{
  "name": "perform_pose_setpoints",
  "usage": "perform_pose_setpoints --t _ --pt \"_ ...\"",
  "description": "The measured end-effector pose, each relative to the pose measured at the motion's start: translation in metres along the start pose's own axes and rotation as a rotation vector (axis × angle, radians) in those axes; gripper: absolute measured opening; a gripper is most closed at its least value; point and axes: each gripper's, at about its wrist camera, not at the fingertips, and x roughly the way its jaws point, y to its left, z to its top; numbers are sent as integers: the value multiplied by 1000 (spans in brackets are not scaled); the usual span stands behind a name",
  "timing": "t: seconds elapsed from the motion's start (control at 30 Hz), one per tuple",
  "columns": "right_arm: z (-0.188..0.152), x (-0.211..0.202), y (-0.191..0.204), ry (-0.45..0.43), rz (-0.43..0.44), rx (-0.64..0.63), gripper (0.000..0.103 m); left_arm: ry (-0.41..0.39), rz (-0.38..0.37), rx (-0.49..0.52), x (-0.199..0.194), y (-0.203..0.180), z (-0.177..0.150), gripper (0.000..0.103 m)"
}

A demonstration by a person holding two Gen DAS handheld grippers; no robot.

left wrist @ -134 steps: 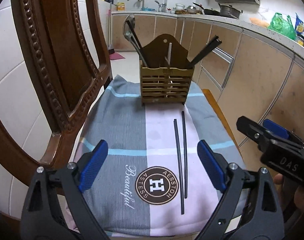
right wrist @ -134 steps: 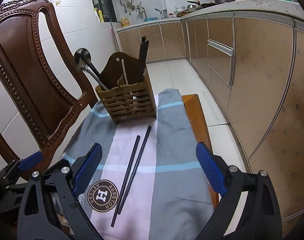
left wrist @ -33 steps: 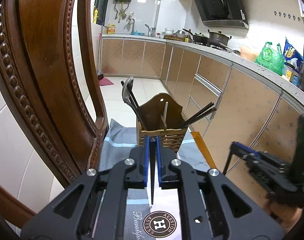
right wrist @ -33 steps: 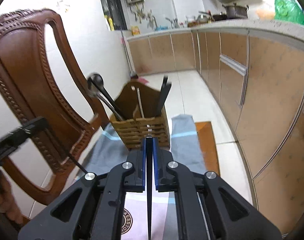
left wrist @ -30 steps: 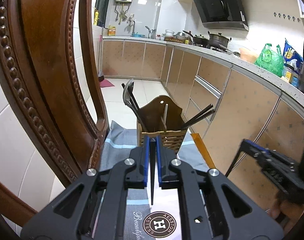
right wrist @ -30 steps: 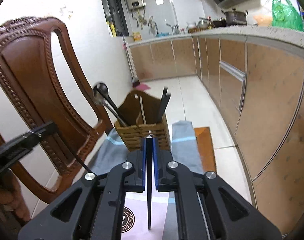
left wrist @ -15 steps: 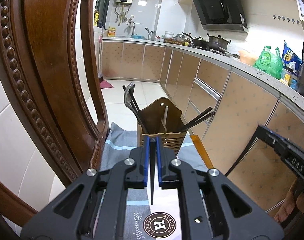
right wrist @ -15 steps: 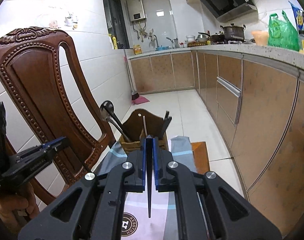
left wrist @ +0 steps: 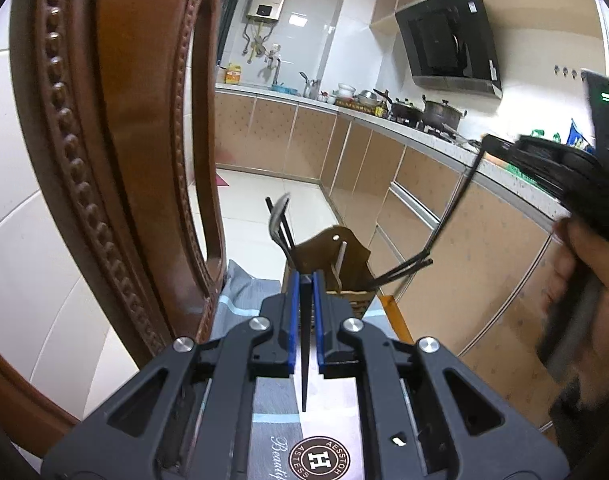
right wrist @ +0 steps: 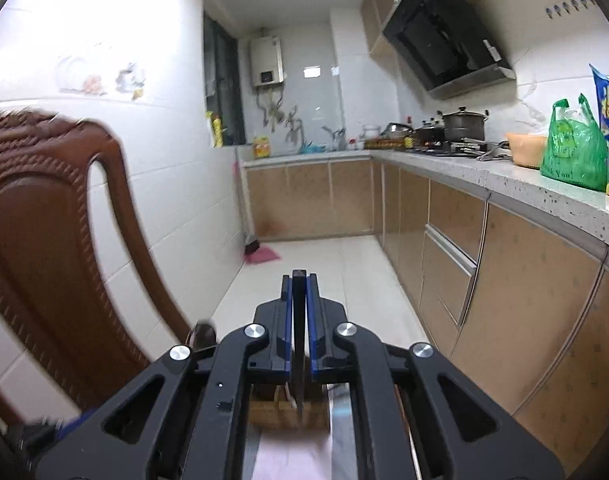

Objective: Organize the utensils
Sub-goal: 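Lower the right tool's chopstick into the holder and open it while the left tool holds its chopstick, then lower the left tool's chopstick into the holder and open it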

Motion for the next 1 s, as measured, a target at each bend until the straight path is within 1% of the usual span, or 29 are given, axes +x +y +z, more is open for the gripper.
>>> perform_pose_setpoints --t 0.1,0.2,0.3,0.4,0.43,0.5,0.53,0.57,0.6,0.67,0.7,0.73,0.77,0.8,0.83,0.9,0.93,0.97,1.0 --pt "7 26 0 -40 -43 16 7 -2 3 -12 1 5 1 7" --pt "2 54 -1 -66 -82 23 7 0 1 -14 2 6 1 7" --pt "-14 82 -8 -38 -99 63 7 3 0 -9 4 5 1 7" --pt "-33 99 -13 -6 -99 97 7 4 0 -12 3 6 1 7" --pt "-43 105 -16 25 -97 107 7 6 2 -14 4 6 1 7" --pt "-57 112 -17 56 -98 110 8 12 4 -16 8 7 0 7" --pt "-64 114 -18 69 -94 104 13 15 5 -16 10 7 -1 6" --pt "-72 116 -19 104 -83 85 18 19 7 -15 12 6 -1 7" --pt "-76 115 -20 118 -77 78 26 25 10 -11 14 6 -2 7" --pt "-84 100 -25 119 -64 75 31 32 16 -6 18 5 -3 7" --pt "-86 89 -28 115 -47 77 43 34 22 -4 19 4 -4 7" --pt "-89 78 -30 108 -32 85 60 35 25 -3 20 4 -4 7" --pt "-93 56 -35 80 -14 105 68 36 29 -2 21 4 -4 7" --pt "-100 32 -39 44 -5 123 82 35 34 -2 22 4 -5 7" --pt "-106 15 -42 24 2 133 89 37 40 0 23 4 -5 7" --pt "-128 -28 -51 -15 30 149 90 45 50 4 27 2 -7 7" --pt "-140 -42 -55 -28 29 148 91 50 53 4 29 1 -8 7" --pt "-155 -56 -59 -27 15 144 92 55 60 15 30 -1 -10 7" --pt "-165 -61 -60 -3 12 144 93 54 67 30 30 -5 -11 7"
